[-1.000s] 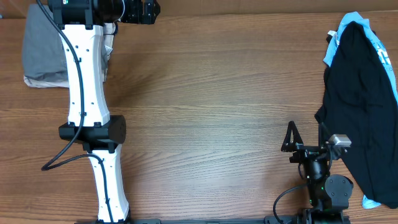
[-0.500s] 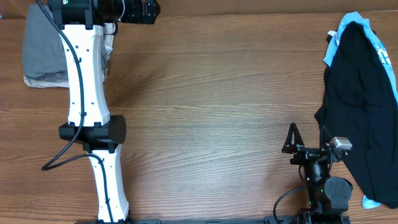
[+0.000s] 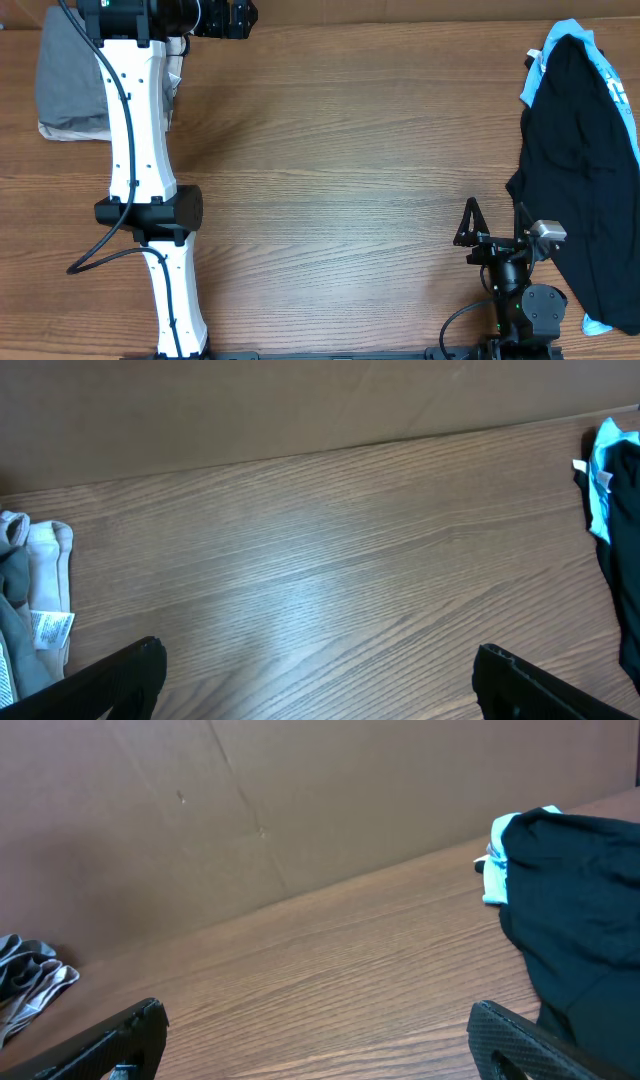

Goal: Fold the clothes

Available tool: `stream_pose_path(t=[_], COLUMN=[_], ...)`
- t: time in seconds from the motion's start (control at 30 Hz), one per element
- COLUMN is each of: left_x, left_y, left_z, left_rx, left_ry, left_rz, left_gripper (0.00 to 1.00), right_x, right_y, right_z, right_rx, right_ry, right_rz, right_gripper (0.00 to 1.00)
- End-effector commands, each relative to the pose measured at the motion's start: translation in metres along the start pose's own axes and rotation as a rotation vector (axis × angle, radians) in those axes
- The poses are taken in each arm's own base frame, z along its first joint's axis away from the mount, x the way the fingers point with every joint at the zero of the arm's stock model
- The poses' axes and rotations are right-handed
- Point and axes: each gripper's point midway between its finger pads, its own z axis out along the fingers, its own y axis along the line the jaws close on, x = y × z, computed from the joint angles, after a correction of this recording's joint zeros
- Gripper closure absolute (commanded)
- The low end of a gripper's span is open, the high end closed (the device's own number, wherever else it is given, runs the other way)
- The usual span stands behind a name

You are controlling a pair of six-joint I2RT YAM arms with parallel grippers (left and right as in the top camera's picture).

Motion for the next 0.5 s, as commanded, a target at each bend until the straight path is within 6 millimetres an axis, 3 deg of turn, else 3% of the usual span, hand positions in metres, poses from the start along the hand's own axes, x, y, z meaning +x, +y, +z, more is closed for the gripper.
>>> stream_pose_path(t=[0.0,0.33,0.47], left_x=[0.003,0.004,-0.003], left_y=[-0.003,-0.004,-0.029], left_z=[0.007,0.009,-0.007], left_rx=[0.02,0.021,0.042], left_ry=[0.015,0.018,-0.013], left_rz=[0.005,0.007,0.046], left_gripper=[0.0,0.0,0.0], right_x=[0.001,0.001,0.001], right_y=[0.0,0.0,0.0], right_z=[0.0,0.0,0.0], right_rx=[-0.001,-0.001,-0.001], right_ry=[-0.007,-0.007,-0.007], right_rz=[0.004,0.004,0.004], right_gripper=[0.0,0.0,0.0])
